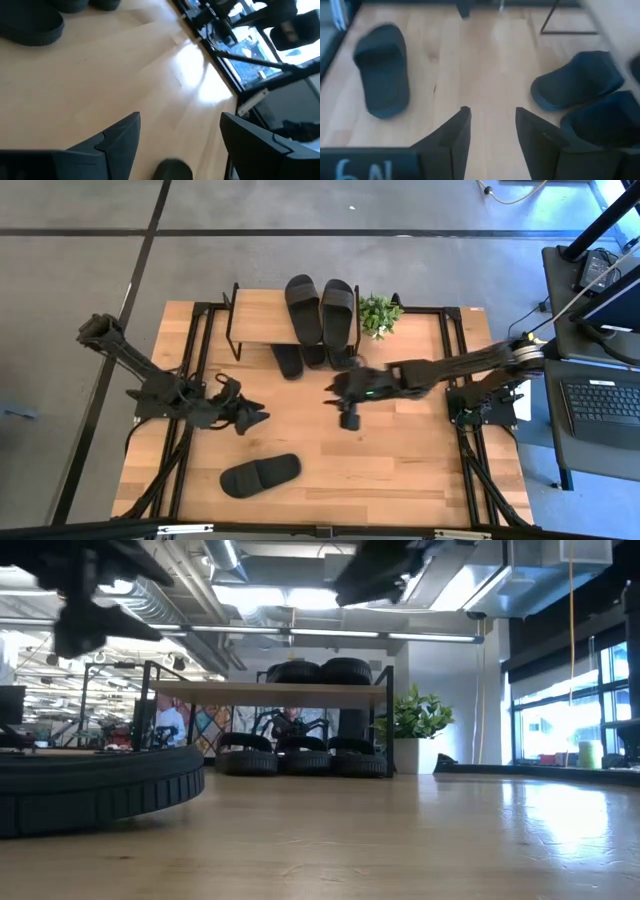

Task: Pick and place slides into the shelf
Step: Put the black slide under the shelf

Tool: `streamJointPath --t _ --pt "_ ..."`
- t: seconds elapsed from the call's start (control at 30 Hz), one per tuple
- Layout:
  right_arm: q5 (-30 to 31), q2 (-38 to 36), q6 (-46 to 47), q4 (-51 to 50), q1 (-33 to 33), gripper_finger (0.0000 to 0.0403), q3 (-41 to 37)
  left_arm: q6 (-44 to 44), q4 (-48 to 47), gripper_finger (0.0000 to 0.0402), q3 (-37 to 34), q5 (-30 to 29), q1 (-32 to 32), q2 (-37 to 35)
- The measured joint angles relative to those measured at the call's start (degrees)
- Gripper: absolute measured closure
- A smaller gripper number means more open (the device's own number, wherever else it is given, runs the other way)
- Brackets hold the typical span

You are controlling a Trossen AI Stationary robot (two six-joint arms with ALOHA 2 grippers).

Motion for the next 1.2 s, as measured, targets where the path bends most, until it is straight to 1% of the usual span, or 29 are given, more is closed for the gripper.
streamJointPath --t 0.1,0.17,0.3,0.4,0.57,0.73,0.87,0.97,1.13,1.2 --pt "0.0 -7.4 1.8 3.4 0.0 0.0247 -7.6 3.2 4.8 0.0138 0.0 2.9 5.0 2.8" --pt "0.0 -12.0 2.1 4.3 -0.2 0.0247 -12.1 6.6 9.8 0.0138 0.0 5.3 8.5 5.3" --pt "0.1 -20.2 2.0 5.0 -0.2 0.0247 -19.0 11.8 19.1 0.0138 0.0 9.7 14.8 10.8" --pt "0.0 -25.6 1.7 4.6 -0.1 0.0247 -23.6 13.5 24.7 0.0138 0.0 13.8 19.1 15.6" --pt "0.0 -34.5 0.8 4.9 -0.1 0.0247 -30.4 15.0 29.5 0.0138 0.0 20.9 24.4 23.2" --pt "0.4 -41.9 1.1 4.9 -0.3 0.0247 -35.4 14.5 30.8 0.0138 0.0 22.8 27.3 29.1" --pt "0.5 -45.4 0.6 4.7 -0.9 0.0247 -37.9 13.0 31.2 0.0138 0.0 22.8 28.9 32.4" --pt "0.5 -46.8 0.3 4.8 -1.8 0.0247 -39.1 12.8 31.4 0.0138 0.0 22.8 30.3 34.7" --pt "0.6 -48.0 -1.0 3.5 -3.0 0.0247 -39.8 12.8 35.9 0.0138 0.1 22.8 32.2 38.3" --pt "0.6 -48.0 -1.3 3.4 -3.3 0.0247 -39.8 12.8 35.6 0.0138 0.8 22.8 32.9 39.3"
